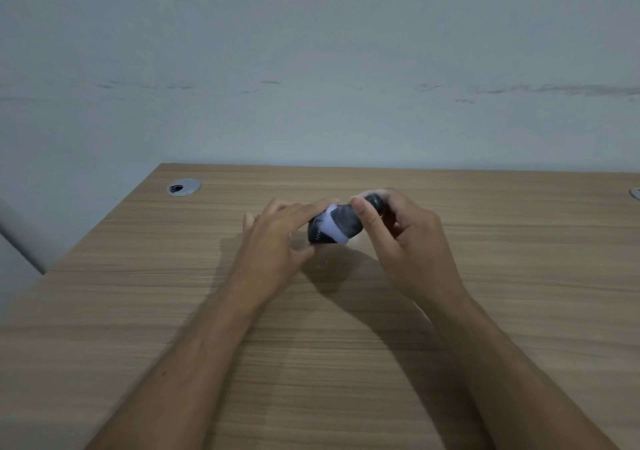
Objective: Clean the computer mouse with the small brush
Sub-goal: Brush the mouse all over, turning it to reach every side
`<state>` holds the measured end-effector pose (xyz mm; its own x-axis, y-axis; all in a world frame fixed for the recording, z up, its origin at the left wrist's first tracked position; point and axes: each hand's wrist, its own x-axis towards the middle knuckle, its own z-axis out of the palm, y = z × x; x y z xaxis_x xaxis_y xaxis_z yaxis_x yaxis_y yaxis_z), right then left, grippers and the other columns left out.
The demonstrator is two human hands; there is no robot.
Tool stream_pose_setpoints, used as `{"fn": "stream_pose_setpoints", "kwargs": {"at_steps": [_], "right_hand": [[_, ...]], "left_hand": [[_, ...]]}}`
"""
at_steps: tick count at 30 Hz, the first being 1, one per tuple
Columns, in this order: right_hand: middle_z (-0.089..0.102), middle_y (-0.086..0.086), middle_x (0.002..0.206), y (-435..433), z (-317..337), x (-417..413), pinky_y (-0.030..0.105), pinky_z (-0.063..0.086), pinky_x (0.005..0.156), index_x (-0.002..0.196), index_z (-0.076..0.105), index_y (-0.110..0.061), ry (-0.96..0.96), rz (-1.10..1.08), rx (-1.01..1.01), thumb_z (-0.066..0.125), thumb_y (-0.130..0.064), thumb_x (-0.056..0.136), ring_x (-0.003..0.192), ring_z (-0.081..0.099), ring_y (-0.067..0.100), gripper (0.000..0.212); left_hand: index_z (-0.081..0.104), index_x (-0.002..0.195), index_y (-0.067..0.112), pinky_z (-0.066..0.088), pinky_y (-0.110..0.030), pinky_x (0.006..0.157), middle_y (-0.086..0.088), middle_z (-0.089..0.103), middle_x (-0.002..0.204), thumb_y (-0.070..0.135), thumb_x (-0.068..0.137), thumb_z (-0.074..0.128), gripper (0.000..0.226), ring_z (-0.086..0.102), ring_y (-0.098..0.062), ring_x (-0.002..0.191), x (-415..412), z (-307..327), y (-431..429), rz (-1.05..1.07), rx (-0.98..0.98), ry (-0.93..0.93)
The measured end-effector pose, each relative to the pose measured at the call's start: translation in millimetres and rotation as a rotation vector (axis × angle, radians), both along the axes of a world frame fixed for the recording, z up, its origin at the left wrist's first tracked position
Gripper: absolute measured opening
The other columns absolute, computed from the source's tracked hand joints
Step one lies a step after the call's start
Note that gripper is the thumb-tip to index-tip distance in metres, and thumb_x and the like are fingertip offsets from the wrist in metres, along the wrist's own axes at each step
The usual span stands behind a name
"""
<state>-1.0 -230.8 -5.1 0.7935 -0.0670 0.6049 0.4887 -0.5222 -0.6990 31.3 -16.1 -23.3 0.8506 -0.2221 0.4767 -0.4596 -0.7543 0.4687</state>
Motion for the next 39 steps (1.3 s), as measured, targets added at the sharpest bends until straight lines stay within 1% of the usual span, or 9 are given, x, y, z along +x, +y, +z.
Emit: {"fn": "stream_pose_setpoints", "kwargs": {"at_steps": [5, 9, 13, 18, 23, 26, 30, 35, 39], "right_hand": [[0.067, -0.017, 0.075, -17.4, -10.8, 11.9, 0.01, 0.04, 0.062, 0.105, 0.079, -0.021, -0.004, -0.248, 0.023, 0.069, -0.035, 0.109, 0.064, 0.06, 0.004, 0.017], [0.07, -0.014, 0.076, -13.4, -10.7, 7.5, 0.012, 0.041, 0.062, 0.105, 0.078, -0.026, 0.025, -0.201, 0.069, 0.068, -0.035, 0.11, 0.065, 0.06, 0.006, 0.014], [0.074, -0.003, 0.08, -6.8, -5.1, 4.9, 0.023, 0.046, 0.06, 0.11, 0.079, -0.024, 0.057, -0.023, 0.069, 0.067, -0.039, 0.11, 0.064, 0.059, 0.011, 0.019], [0.071, -0.017, 0.079, -16.5, -11.9, 10.7, 0.014, 0.043, 0.064, 0.107, 0.078, -0.027, 0.058, -0.173, 0.104, 0.067, -0.035, 0.111, 0.07, 0.062, 0.004, 0.014], [0.064, -0.019, 0.071, -8.4, -7.5, 8.3, 0.018, 0.04, 0.059, 0.097, 0.073, -0.037, 0.114, 0.008, 0.209, 0.065, -0.04, 0.111, 0.058, 0.054, 0.004, 0.017], [0.06, -0.013, 0.069, -9.5, -8.6, 10.1, 0.018, 0.04, 0.059, 0.098, 0.076, -0.026, 0.105, 0.002, 0.184, 0.066, -0.04, 0.11, 0.06, 0.051, 0.004, 0.021], [0.072, -0.008, 0.077, -19.0, -17.8, 15.0, 0.017, 0.044, 0.065, 0.099, 0.077, -0.024, 0.121, -0.206, 0.121, 0.066, -0.041, 0.11, 0.073, 0.063, 0.009, 0.023], [0.065, -0.015, 0.074, -9.3, -10.1, 10.7, 0.02, 0.042, 0.062, 0.094, 0.071, -0.039, 0.113, -0.034, 0.233, 0.064, -0.042, 0.111, 0.06, 0.054, 0.003, 0.019], [0.064, -0.009, 0.072, -10.3, -10.6, 9.8, 0.018, 0.041, 0.06, 0.098, 0.075, -0.027, 0.094, -0.067, 0.134, 0.064, -0.042, 0.111, 0.063, 0.056, 0.011, 0.023]], "left_hand": [[0.058, 0.149, 0.06, 0.021, -0.039, 0.095, 0.035, 0.071, 0.135, 0.048, 0.094, 0.082, 0.061, 0.055, -0.007, 0.12, -4.5, 3.5, 0.6, -0.028, -0.002, -0.015], [0.061, 0.146, 0.058, 0.039, -0.053, 0.11, 0.037, 0.071, 0.125, 0.045, 0.088, 0.086, 0.065, 0.06, -0.006, 0.117, -4.7, 1.6, -0.6, -0.035, -0.09, 0.058], [0.068, 0.142, 0.052, 0.063, -0.054, 0.096, 0.022, 0.069, 0.115, 0.031, 0.081, 0.092, 0.068, 0.068, -0.007, 0.112, -1.4, -5.7, 4.0, -0.058, -0.321, 0.173], [0.072, 0.137, 0.044, 0.055, -0.039, 0.114, 0.012, 0.08, 0.13, 0.026, 0.083, 0.095, 0.061, 0.073, -0.013, 0.125, 0.3, -6.7, 5.7, -0.15, -0.445, 0.204], [0.075, 0.131, 0.044, 0.058, -0.042, 0.11, 0.012, 0.082, 0.125, 0.029, 0.082, 0.093, 0.054, 0.076, -0.011, 0.121, -1.0, -9.3, -0.7, -0.144, -0.448, 0.22], [0.075, 0.128, 0.045, 0.06, -0.044, 0.099, 0.009, 0.082, 0.123, 0.033, 0.083, 0.091, 0.049, 0.077, -0.012, 0.114, -2.6, -7.5, 0.8, -0.131, -0.467, 0.245], [0.078, 0.128, 0.035, 0.057, -0.043, 0.111, 0.008, 0.084, 0.12, 0.025, 0.088, 0.092, 0.043, 0.075, -0.014, 0.121, -8.4, -0.2, 2.2, -0.152, -0.512, 0.266], [0.077, 0.129, 0.028, 0.057, -0.045, 0.113, 0.008, 0.085, 0.12, 0.016, 0.09, 0.091, 0.043, 0.077, -0.012, 0.12, -7.9, 0.9, 1.0, -0.166, -0.528, 0.285], [0.076, 0.13, 0.031, 0.056, -0.038, 0.113, 0.012, 0.084, 0.123, 0.016, 0.088, 0.092, 0.048, 0.076, -0.007, 0.122, -7.5, 1.4, 6.0, -0.168, -0.537, 0.287]]}}
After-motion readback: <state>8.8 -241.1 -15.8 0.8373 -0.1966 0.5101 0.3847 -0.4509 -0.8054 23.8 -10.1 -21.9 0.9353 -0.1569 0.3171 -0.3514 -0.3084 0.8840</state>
